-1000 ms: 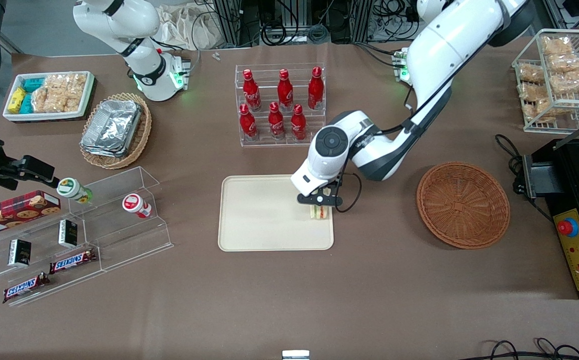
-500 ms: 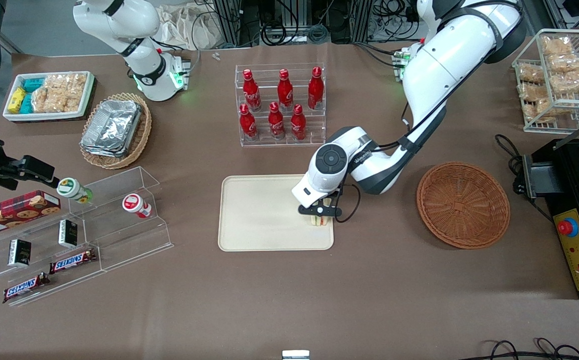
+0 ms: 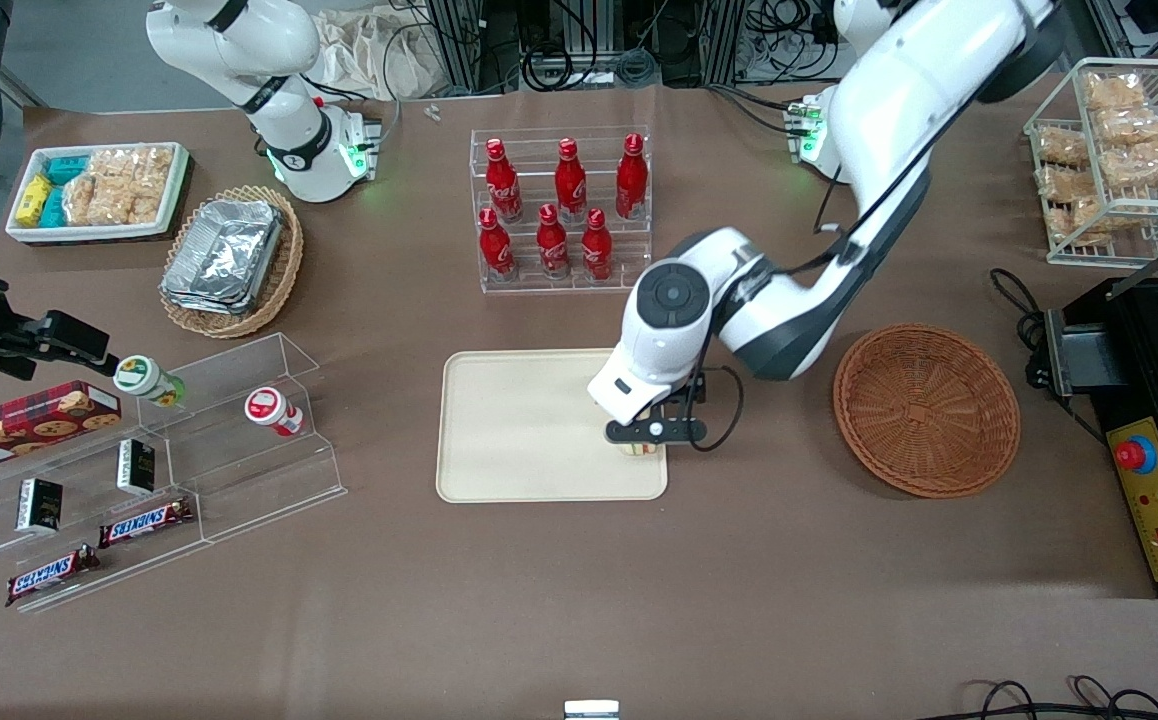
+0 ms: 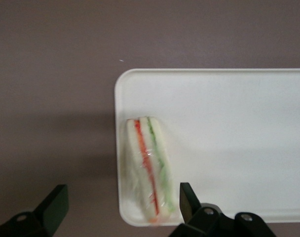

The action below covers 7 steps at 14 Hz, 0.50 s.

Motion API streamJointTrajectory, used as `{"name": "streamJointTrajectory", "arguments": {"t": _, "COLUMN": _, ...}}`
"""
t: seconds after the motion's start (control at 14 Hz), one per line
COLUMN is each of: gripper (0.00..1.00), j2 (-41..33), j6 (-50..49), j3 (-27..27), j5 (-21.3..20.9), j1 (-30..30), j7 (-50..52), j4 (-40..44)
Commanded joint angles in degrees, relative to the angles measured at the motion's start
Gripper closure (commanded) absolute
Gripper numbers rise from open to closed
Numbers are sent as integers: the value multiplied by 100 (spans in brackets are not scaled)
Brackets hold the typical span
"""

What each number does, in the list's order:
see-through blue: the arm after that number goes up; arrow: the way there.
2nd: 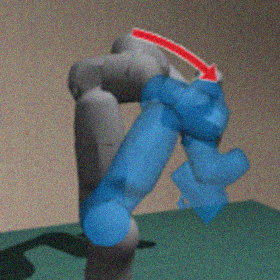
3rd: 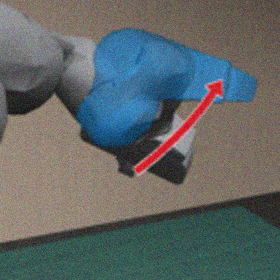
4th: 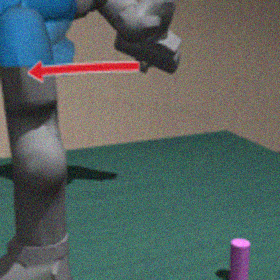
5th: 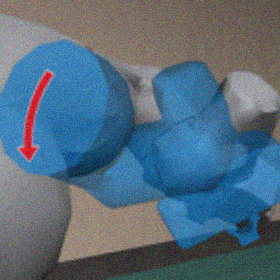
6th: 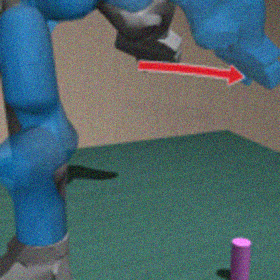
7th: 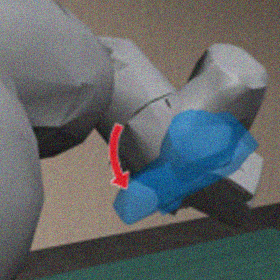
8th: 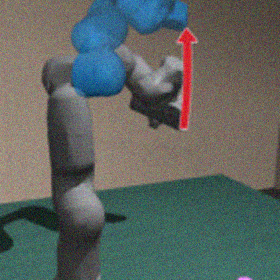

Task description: Place sandwich from basket to tray

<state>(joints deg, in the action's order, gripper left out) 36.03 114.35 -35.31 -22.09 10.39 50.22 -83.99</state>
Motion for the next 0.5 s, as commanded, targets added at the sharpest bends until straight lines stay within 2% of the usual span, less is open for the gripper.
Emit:
{"name": "streamJointTrajectory", "arguments": {"t": 0.0, "gripper": 0, "j2": -894, "j6": -885, "j3": 190, "j5": 598, "j1": 42, "j7": 234, "j4": 83}}
{"name": "streamJointTrajectory", "arguments": {"t": 0.07, "gripper": 0, "j2": -1122, "j6": -1236, "j3": 478, "j5": 801, "j1": 51, "j7": 130, "j4": 181}}
{"name": "streamJointTrajectory", "arguments": {"t": 0.21, "gripper": 0, "j2": -1535, "j6": -1695, "j3": 647, "j5": 1056, "j1": 51, "j7": -308, "j4": 173}}
{"name": "streamJointTrajectory", "arguments": {"t": 0.43, "gripper": 0, "j2": -1967, "j6": -2275, "j3": 1393, "j5": 1566, "j1": 51, "j7": -1309, "j4": 155}}
